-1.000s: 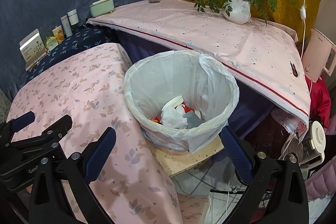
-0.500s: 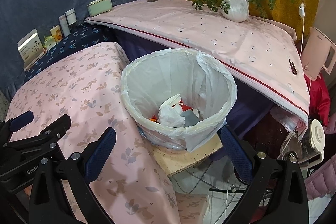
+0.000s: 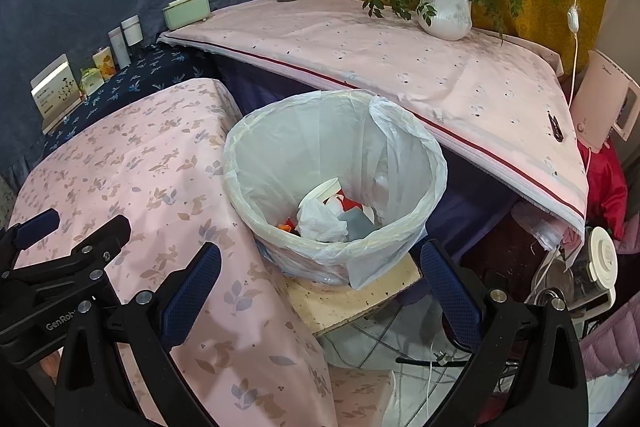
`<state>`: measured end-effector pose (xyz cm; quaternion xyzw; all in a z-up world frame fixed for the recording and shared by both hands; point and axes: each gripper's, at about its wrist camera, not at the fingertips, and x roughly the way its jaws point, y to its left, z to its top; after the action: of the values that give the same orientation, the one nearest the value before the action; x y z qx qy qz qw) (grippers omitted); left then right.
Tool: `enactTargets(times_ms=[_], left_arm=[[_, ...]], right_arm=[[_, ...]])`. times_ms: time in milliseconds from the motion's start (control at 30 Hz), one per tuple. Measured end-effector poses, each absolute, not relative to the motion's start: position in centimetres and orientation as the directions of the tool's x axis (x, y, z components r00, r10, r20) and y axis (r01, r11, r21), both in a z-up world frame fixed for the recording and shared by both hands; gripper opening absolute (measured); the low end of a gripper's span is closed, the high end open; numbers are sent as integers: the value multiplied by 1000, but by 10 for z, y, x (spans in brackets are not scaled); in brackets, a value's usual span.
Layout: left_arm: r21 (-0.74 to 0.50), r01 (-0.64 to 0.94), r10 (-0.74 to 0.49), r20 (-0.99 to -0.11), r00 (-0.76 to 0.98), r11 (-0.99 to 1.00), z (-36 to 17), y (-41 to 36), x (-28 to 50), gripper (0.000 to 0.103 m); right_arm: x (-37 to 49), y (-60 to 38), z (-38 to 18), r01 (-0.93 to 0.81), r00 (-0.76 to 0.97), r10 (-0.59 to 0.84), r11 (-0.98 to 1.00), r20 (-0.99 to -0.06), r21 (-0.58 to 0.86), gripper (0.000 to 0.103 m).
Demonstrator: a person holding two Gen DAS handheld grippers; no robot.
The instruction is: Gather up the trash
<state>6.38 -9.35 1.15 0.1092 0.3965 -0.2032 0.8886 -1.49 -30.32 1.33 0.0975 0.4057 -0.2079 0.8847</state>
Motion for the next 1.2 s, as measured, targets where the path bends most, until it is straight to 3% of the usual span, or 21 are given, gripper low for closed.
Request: enactTargets(times_ms=[1200], left_arm=[[56,434,-252,-745,618,899,10,-89,68,94]], right_arm=[[-7,-300,8,437,577,-276,899,-769,6,96]])
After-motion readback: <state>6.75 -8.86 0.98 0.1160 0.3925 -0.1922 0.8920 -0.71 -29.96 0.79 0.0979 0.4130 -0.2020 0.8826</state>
